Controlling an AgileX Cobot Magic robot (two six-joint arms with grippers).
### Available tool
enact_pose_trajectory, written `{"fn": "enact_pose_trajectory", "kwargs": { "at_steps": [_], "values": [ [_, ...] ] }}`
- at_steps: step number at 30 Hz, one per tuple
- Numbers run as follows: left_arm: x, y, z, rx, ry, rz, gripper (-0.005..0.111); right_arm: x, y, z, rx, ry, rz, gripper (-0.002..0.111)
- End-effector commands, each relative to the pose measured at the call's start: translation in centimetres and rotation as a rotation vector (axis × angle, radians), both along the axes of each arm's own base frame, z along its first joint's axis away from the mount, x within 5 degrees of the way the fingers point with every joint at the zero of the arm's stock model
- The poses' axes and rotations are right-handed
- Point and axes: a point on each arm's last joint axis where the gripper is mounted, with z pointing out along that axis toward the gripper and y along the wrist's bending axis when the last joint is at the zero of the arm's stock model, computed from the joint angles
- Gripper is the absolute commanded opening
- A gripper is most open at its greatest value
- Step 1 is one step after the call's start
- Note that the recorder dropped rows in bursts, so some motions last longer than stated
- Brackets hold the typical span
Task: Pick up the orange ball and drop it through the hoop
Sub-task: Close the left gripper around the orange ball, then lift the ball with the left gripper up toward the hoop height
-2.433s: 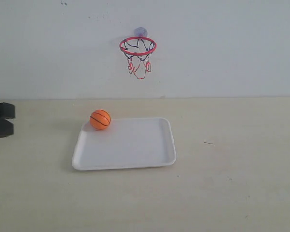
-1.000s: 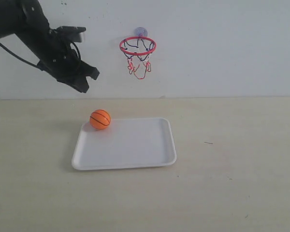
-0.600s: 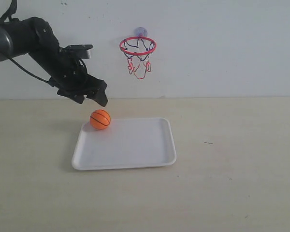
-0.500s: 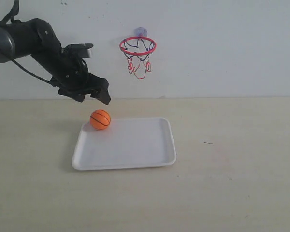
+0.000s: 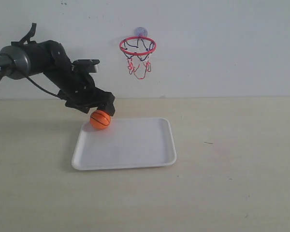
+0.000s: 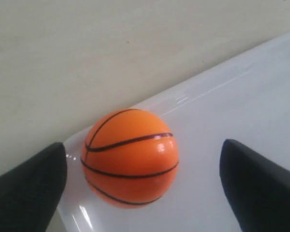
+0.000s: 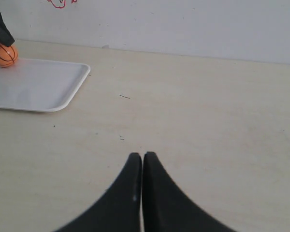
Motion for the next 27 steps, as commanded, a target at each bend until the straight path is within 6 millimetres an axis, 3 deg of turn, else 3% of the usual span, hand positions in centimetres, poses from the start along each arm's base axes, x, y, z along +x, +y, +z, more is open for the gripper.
{"fn": "enact_pose_trajectory", "kwargs": {
  "at_steps": [1, 11, 14, 20, 27],
  "values": [
    [0.12, -0.27, -0.74, -0.004, 0.012, 0.011, 0.080, -0.01, -0.04, 0.08, -0.005, -0.010, -0.005, 0.000],
    [0.13, -0.27, -1.11, -0.014, 0.030, 0.036, 0.076, -0.01, -0.04, 0.08, -0.005, -0.010, -0.005, 0.000],
    [0.10, -0.18, -1.14, -0.015, 0.039, 0.042, 0.060, -0.01, -0.04, 0.08, -0.005, -0.010, -0.005, 0.000],
    [-0.11, -0.17, -1.23, -0.011, 0.063, 0.035, 0.008, -0.01, -0.04, 0.08, -0.005, -0.010, -0.005, 0.000],
    [-0.15, -0.16, -0.52, -0.013, 0.048, 0.031, 0.004, -0.01, -0.04, 0.08, -0.005, -0.010, -0.005, 0.000]
  ]
}}
